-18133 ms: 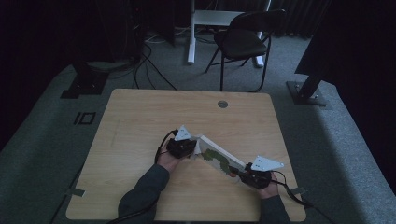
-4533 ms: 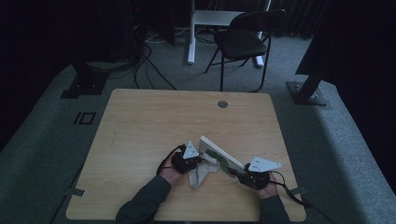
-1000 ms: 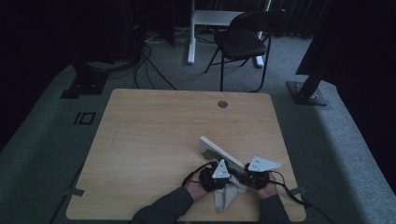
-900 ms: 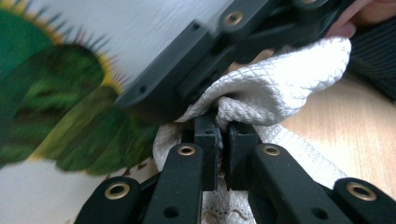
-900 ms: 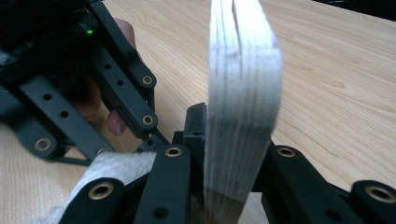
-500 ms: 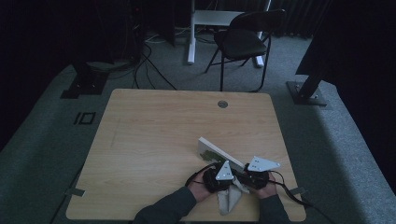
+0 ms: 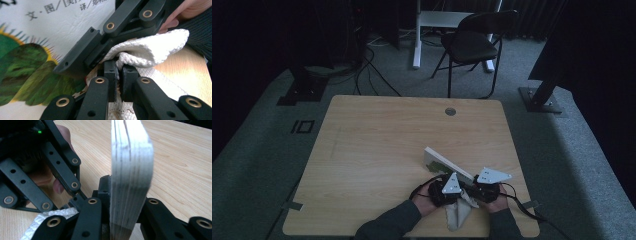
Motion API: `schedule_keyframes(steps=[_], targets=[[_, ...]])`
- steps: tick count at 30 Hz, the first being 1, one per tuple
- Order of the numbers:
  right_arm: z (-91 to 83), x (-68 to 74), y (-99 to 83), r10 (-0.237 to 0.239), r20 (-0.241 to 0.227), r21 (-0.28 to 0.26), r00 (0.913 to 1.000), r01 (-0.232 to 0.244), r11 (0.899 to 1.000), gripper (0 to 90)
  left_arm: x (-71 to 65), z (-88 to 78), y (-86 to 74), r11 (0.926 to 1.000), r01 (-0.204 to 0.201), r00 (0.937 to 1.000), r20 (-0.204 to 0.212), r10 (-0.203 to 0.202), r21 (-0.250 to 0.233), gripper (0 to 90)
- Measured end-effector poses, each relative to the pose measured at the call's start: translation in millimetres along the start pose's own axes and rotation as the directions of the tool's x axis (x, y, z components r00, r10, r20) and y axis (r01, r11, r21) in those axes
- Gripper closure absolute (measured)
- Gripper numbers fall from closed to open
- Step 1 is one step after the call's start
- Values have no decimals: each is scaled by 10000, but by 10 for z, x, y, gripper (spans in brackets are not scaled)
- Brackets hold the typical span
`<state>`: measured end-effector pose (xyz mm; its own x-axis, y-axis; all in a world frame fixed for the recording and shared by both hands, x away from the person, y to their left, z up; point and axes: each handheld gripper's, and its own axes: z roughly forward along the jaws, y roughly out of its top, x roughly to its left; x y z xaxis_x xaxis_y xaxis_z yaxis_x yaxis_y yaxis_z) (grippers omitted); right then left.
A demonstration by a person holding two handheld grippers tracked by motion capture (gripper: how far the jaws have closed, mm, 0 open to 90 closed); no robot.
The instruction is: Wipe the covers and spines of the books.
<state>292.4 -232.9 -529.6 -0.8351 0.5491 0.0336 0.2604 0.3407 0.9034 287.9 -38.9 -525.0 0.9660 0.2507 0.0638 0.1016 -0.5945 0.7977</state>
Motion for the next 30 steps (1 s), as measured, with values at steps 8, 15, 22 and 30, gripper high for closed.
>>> schedule_keyframes(steps=[8,15,22,30], targets=[[9,-5,0,140,-32,2,9999,-140,9999,764,81,-141,-83,9997,211,9994,-263,-214,-114,860],[22,-8,-4,138,-59,14,9999,-138,9999,755,163,-278,-138,9994,318,9975,-619,-326,-145,860],[28,-4,-7,150,-30,42,9999,-149,9999,745,307,-475,-246,9967,745,9900,-1178,-776,-310,861],[30,-7,0,324,37,17,9995,-324,9995,740,551,-795,-332,9909,1154,9695,-2091,-1277,-699,861]])
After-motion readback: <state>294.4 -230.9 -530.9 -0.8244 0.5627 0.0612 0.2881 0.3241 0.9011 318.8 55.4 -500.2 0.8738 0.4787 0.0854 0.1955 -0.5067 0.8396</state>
